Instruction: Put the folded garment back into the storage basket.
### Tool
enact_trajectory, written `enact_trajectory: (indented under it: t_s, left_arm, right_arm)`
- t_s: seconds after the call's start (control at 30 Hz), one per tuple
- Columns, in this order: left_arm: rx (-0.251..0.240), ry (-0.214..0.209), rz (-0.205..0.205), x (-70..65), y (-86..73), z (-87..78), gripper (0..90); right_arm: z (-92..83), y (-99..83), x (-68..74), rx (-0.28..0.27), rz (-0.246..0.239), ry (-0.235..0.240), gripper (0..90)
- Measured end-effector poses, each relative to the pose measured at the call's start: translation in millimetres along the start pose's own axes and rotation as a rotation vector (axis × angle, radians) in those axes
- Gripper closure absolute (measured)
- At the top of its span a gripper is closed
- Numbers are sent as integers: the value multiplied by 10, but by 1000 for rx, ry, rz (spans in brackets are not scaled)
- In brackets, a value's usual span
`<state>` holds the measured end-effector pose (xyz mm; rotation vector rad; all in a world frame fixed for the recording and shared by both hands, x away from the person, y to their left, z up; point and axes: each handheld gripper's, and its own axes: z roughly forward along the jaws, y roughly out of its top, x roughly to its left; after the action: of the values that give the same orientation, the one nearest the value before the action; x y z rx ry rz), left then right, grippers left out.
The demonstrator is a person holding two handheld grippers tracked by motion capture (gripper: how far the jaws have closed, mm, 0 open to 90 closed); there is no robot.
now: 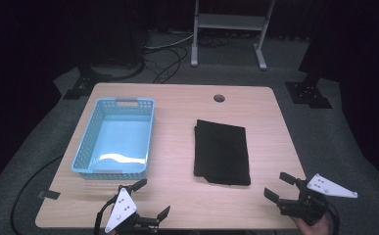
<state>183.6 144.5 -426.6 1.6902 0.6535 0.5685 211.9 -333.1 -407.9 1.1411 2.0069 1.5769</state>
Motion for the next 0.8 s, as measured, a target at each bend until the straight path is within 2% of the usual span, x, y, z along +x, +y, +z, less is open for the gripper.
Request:
enact_trajectory:
  t_s: [0.17, 0.57, 0.8]
  left_arm:
    - [0, 3, 1, 8, -1, -2, 0]
    - [-5, -4, 4, -13, 5, 0, 0]
    - [-4, -2, 4, -12, 5, -3, 0]
  right_arm:
    - [18, 34, -31, 10, 17, 6, 113]
    - [118, 146, -36, 32, -12, 11, 113]
    - [251, 248, -27, 61, -44, 19, 113]
